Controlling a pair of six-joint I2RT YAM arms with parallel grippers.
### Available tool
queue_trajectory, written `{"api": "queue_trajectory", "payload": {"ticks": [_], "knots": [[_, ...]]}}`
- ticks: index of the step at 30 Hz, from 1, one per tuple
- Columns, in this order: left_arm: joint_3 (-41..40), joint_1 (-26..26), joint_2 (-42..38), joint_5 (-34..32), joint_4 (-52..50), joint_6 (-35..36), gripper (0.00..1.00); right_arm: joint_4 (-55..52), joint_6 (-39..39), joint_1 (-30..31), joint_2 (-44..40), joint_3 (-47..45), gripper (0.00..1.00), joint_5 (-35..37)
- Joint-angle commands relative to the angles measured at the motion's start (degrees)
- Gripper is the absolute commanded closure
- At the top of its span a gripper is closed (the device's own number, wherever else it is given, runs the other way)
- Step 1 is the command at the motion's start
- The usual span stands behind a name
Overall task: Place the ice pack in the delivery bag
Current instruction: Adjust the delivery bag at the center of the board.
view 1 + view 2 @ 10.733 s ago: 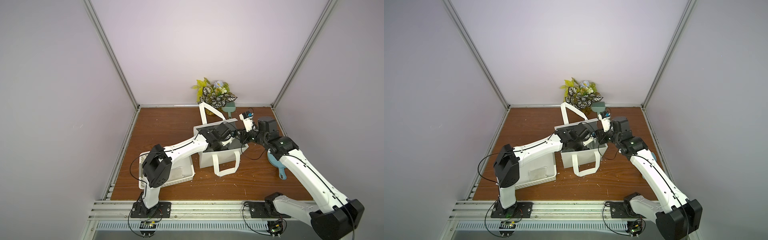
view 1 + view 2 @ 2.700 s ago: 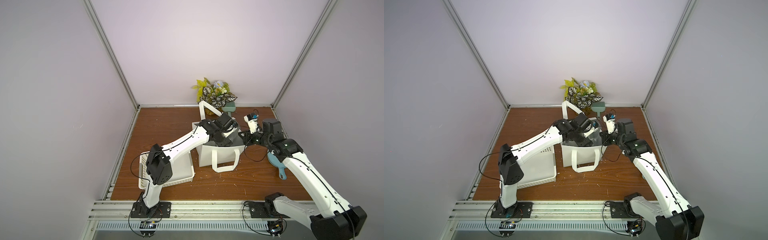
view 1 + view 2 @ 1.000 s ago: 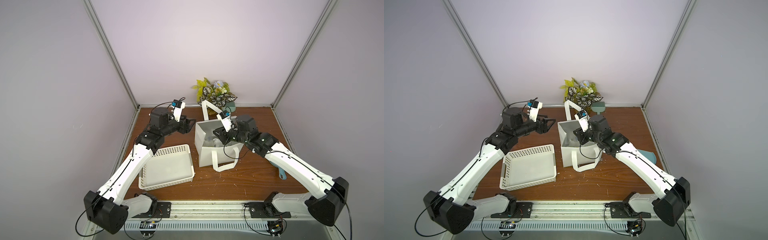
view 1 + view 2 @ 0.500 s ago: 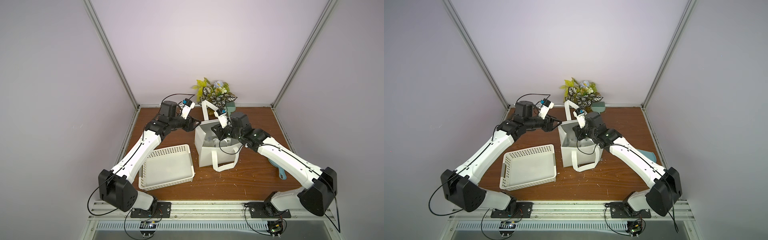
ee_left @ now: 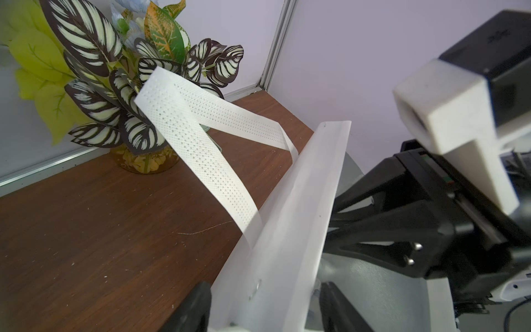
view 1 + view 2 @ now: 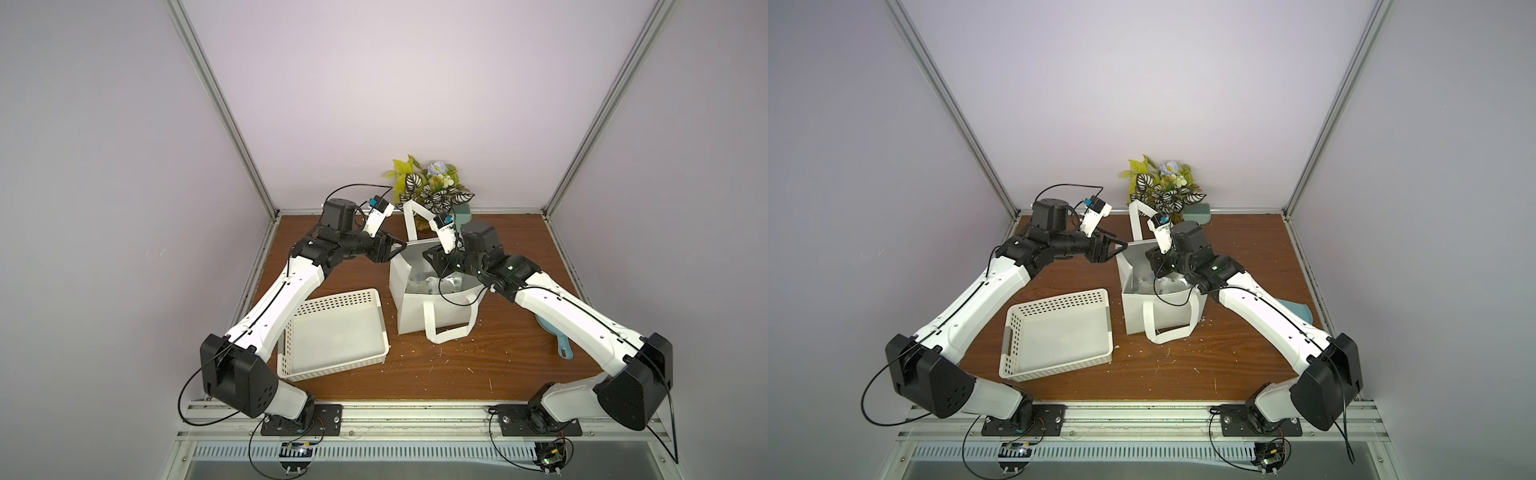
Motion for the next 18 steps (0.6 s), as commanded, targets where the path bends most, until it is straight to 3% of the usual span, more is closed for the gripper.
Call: {"api": "queue_trajectory", "payload": {"ticks": [1,5,8,18], "knots": [[2.0,0.4,1.0,1.5,-0.8,1.3,0.39,1.3,0.9,-0.7,0.5,3.6,0.74,1.0],[3.0,0.4,2.0,0.6,-1.3,1.9,0.43,1.4,1.0,-1.1,1.5,4.8,0.74,0.5],[4.7,0.4,2.8,0.3,-1.8,2.0,0.52,1.4,1.0,-1.1,1.8,5.0,0.74,0.2],[6.9,0.5,3.5,-0.4,-2.1,2.4,0.54,1.4,0.8,-1.6,2.0,5.0,0.73,-0.6]]}}
